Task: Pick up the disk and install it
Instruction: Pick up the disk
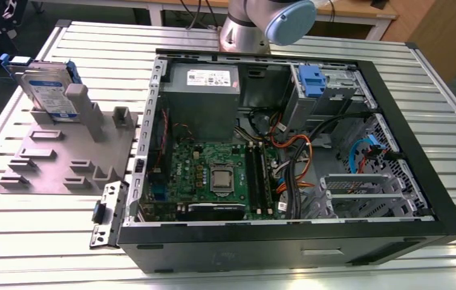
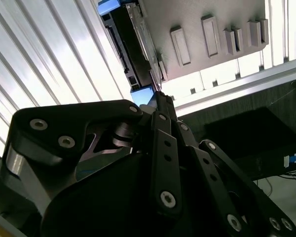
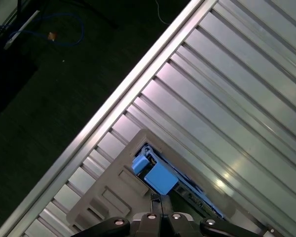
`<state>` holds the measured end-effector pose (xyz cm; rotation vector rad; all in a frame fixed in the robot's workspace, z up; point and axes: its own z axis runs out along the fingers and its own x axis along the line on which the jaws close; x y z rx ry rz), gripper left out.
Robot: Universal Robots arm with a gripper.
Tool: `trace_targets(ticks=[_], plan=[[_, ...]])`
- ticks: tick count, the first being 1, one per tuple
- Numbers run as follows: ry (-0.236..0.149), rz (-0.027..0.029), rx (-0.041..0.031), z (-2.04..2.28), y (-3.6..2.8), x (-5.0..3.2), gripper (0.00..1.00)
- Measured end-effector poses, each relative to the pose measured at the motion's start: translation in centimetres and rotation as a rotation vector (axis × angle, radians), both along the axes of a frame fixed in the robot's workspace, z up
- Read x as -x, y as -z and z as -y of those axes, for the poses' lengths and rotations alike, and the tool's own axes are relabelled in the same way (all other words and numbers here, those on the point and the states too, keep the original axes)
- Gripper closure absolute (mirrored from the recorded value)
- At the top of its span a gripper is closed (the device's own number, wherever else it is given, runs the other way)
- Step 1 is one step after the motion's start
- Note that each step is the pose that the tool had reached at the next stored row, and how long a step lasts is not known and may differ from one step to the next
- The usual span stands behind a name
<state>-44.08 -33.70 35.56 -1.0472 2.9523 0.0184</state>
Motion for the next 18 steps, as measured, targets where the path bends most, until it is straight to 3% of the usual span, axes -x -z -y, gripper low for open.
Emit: trace_targets(ticks=[13,18], plan=[[-0.008,0.0000,0.0000,0.00,0.00,0.00,0.89],[-0.039,0.0000,0.0000,0.00,0.00,0.00,0.89]])
